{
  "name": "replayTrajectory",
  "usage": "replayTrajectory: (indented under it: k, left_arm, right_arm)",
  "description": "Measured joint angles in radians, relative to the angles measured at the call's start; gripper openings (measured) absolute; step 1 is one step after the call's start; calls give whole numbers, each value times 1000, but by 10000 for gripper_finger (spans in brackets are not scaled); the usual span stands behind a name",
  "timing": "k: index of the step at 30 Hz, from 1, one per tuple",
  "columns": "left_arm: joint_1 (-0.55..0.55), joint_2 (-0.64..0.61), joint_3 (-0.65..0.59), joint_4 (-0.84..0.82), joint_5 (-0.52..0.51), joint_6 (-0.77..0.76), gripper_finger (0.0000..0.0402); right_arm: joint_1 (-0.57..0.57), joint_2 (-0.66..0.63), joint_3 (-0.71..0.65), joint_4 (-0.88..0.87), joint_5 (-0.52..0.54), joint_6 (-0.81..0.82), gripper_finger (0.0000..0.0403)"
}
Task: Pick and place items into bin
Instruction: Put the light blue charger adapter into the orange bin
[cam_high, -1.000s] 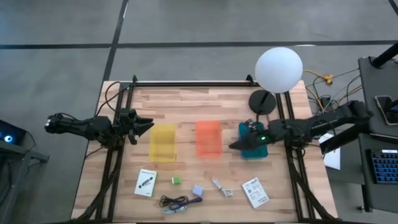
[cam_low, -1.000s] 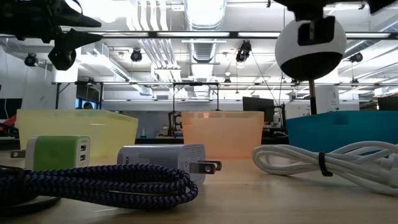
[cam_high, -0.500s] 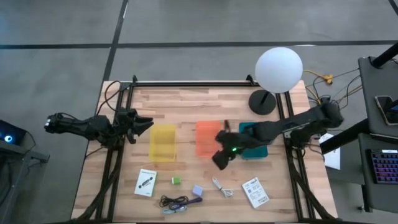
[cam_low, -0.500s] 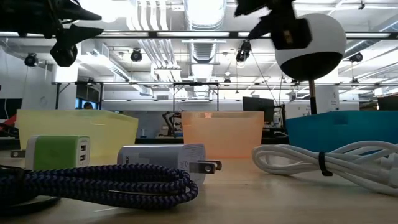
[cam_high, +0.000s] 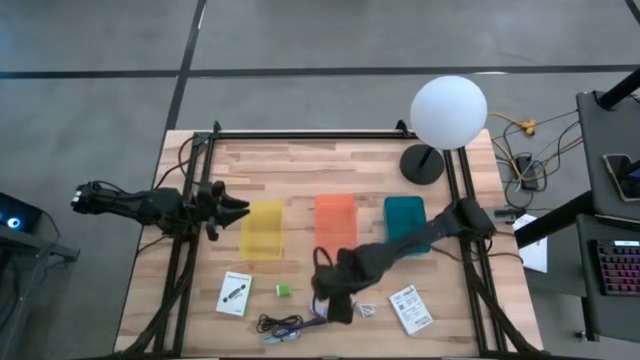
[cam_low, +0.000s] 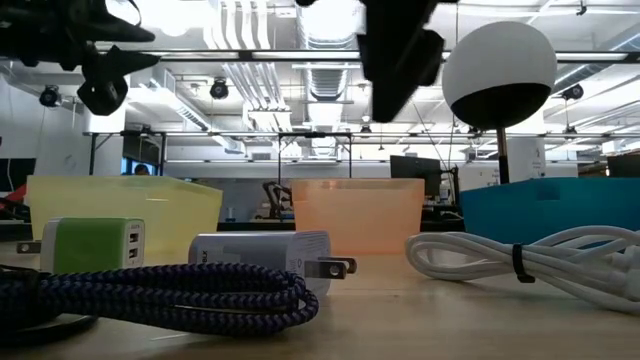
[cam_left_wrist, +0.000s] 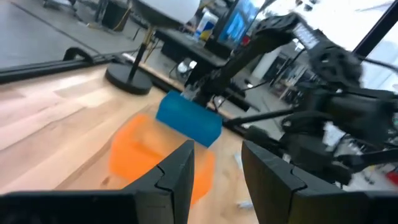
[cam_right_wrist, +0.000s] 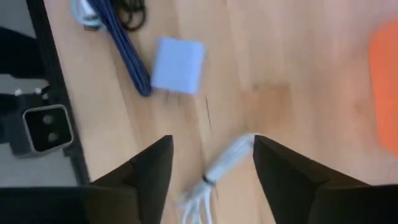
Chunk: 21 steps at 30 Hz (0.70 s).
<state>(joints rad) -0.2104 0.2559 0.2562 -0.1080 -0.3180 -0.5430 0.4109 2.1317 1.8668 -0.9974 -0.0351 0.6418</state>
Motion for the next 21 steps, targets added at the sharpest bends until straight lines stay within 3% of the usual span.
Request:
replayTrajectory:
  k: [3,10,16,21]
  left_arm:
    - [0,4,0,-23,1,0,118]
    - [0,7,0,-35,31,0,118]
    - [0,5,0,-81,60,0,118]
    - [1,5,0,-115,77,0,118]
  right_arm:
    - [27,47,65,2,64,-12,242]
    - [36,159,150,67,91,-14,280]
    - [37,202,152,96,108,136,281]
    - [68,205,125,118,228,201,279]
